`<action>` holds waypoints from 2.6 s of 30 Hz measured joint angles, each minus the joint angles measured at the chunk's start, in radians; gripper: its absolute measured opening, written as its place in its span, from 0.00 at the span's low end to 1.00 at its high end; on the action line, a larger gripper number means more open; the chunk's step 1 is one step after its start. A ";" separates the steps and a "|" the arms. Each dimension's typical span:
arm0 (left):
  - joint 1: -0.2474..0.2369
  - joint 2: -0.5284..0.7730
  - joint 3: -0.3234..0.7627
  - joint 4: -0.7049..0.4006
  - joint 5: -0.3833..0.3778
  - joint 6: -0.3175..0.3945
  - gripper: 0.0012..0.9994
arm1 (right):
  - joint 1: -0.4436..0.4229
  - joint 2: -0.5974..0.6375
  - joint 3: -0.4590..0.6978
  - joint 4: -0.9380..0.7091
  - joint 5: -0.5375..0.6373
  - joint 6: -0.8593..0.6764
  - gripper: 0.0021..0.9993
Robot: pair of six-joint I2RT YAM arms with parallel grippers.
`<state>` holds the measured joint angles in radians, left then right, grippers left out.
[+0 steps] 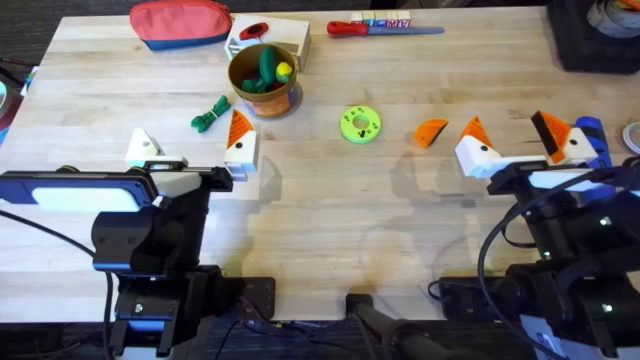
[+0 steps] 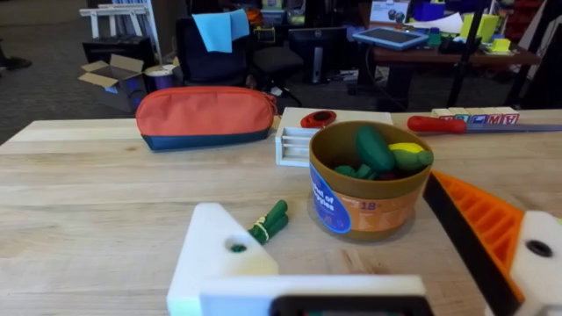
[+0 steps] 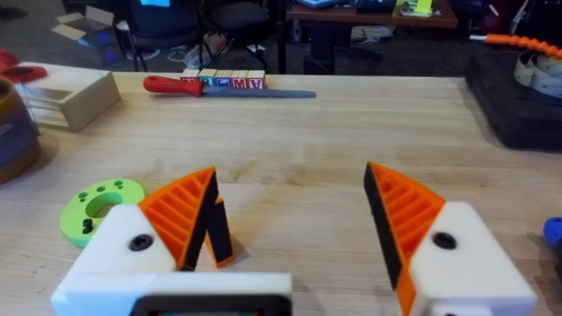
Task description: Pick up the gripper from the table and insert it into the empty holder that is missing its gripper. Then pick up a screw, insert it into the mounting hole, and use the screwdriver to tighten it. Finally, clean up the table by picking up the vegetable and placing it into the bucket.
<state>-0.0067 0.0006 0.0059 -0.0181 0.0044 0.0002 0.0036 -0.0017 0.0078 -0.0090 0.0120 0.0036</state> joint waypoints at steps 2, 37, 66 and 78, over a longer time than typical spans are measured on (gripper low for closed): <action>0.000 0.000 0.000 0.000 0.000 0.000 0.99 | 0.000 0.000 0.000 0.000 0.000 0.000 0.99; 0.002 0.897 0.844 -0.612 -0.206 -0.046 0.99 | 0.000 0.567 0.672 -0.449 -0.007 0.027 0.99; -0.081 0.887 0.846 -0.599 0.004 0.092 0.99 | 0.000 0.617 0.674 -0.451 -0.006 0.022 0.99; -0.554 0.771 0.847 -0.544 0.156 0.128 0.99 | 0.000 0.617 0.674 -0.451 -0.006 0.022 0.99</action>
<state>-0.5606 0.7713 0.8530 -0.5621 0.1600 0.1284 0.0036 0.6151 0.6819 -0.4599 0.0055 0.0257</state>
